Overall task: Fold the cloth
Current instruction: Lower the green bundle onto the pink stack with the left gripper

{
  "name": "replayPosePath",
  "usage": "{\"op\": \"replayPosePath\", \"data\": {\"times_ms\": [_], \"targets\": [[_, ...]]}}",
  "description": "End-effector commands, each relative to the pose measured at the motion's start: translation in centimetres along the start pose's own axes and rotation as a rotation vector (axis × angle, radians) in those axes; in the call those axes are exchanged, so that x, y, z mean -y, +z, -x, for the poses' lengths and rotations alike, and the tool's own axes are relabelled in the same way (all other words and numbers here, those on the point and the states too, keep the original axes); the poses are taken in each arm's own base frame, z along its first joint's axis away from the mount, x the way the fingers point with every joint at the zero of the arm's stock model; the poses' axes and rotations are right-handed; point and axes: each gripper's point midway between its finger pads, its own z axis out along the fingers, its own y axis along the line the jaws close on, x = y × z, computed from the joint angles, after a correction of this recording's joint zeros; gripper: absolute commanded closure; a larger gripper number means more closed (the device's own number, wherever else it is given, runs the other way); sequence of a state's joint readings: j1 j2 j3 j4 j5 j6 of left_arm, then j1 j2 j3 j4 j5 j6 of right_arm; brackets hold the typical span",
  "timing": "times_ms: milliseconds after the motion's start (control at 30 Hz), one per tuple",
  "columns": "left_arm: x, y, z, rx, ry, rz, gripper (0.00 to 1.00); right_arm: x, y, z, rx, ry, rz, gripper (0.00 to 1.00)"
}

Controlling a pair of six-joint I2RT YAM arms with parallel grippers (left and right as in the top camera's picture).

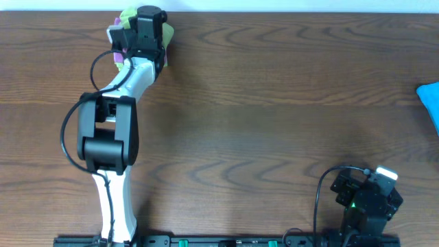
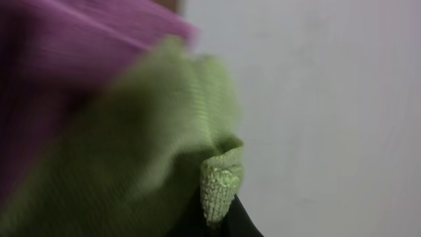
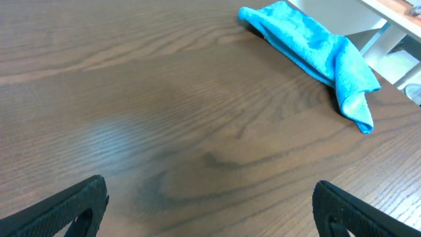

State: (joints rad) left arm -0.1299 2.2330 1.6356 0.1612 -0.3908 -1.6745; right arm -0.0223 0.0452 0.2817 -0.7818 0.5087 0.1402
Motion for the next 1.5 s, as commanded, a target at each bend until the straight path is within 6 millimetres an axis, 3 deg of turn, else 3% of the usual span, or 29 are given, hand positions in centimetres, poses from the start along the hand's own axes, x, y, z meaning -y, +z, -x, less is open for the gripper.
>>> {"op": "replayPosePath", "data": {"times_ms": [0, 300, 333, 367, 433, 733, 900, 1000, 1067, 1300, 1467], "targets": [[4.0, -2.9, 1.7, -0.003, -0.001, -0.01, 0.94, 0.3, 0.0, 0.0, 0.003, -0.004, -0.014, 0.01], [1.9, -5.0, 5.9, 0.06, 0.056, 0.173, 0.93, 0.3, 0.0, 0.0, 0.003, -0.004, -0.014, 0.01], [1.6, -5.1, 6.1, 0.064, 0.06, 0.186, 0.89, 0.3, 0.0, 0.0, 0.003, -0.004, -0.014, 0.01], [1.3, -5.1, 6.3, 0.068, 0.064, 0.199, 0.68, 0.3, 0.0, 0.0, 0.003, -0.004, -0.014, 0.01], [0.8, -5.2, 6.5, 0.07, 0.072, 0.221, 0.06, 0.3, 0.0, 0.0, 0.003, -0.004, -0.014, 0.01], [0.7, -5.2, 6.0, 0.043, 0.068, 0.225, 0.05, 0.3, 0.0, 0.0, 0.003, -0.004, -0.014, 0.01], [2.8, -5.2, 3.6, -0.103, 0.02, 0.158, 0.05, 0.3, 0.0, 0.0, 0.003, -0.004, -0.014, 0.01], [3.6, -5.8, 3.6, -0.112, 0.013, 0.145, 0.05, 0.3, 0.0, 0.0, 0.003, -0.004, -0.014, 0.01], [3.3, -6.6, 4.1, -0.103, 0.023, 0.176, 0.05, 0.3, 0.0, 0.0, 0.003, -0.004, -0.014, 0.01], [-1.4, -11.6, 8.5, -0.023, 0.066, 0.466, 0.05, 0.3, 0.0, 0.0, 0.003, -0.004, -0.014, 0.01], [-2.5, -13.1, 9.9, -0.016, 0.085, 0.544, 0.05, 0.3, 0.0, 0.0, 0.003, -0.004, -0.014, 0.01]]}}
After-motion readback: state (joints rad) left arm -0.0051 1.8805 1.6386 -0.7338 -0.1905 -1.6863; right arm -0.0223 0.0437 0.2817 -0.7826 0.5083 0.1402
